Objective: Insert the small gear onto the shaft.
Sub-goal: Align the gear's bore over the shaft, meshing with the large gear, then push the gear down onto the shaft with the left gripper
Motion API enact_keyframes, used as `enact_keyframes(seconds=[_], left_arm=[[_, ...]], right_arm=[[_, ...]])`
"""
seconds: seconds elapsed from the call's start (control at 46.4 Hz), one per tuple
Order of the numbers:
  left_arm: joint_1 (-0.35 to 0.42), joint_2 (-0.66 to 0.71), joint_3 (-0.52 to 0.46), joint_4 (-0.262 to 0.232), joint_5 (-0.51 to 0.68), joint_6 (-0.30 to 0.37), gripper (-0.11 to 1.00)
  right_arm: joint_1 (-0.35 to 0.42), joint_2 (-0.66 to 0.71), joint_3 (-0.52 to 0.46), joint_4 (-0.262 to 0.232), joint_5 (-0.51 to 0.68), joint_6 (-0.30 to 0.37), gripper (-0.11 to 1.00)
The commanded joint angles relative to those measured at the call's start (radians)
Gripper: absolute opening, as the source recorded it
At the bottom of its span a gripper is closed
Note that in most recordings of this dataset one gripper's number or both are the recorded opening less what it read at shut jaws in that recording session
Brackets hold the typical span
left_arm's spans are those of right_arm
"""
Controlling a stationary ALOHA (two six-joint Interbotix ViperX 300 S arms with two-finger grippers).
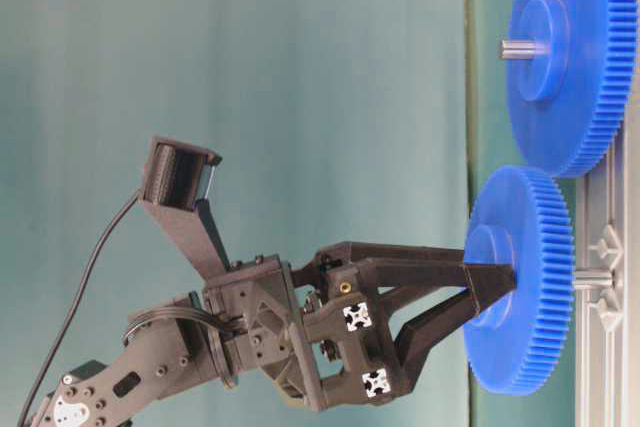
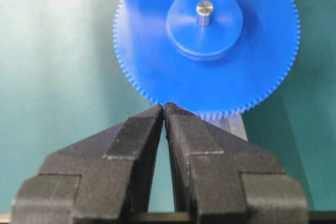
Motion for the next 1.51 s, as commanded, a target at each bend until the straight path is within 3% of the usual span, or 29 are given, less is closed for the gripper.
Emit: enact_keyframes(seconds=[0.0,0.474,0.905,1.486], left_arm=[[0.003,-0.038,-0.018,0.002,0.008,-0.002,0.82],[0.003,-0.087,-0.049,0.002,0.008,-0.002,0.82],[0.003,-0.081,0.057,0.002,-0.003,-0.003,0.82],[0.003,-0.071,0.040,0.002,-0.006,-0.003,0.82]], right_arm=[[-0.003,-0.002,-0.008,0.000,-0.008,0.009,0.22],[-0.002,-0.002,-0.008,0.002,-0.008,0.009,0.22],[-0.002,-0.002,-0.003,0.002,-0.032,0.011,0.22],[0.002,-0.006,0.000,0.006,-0.031,0.049,0.22]])
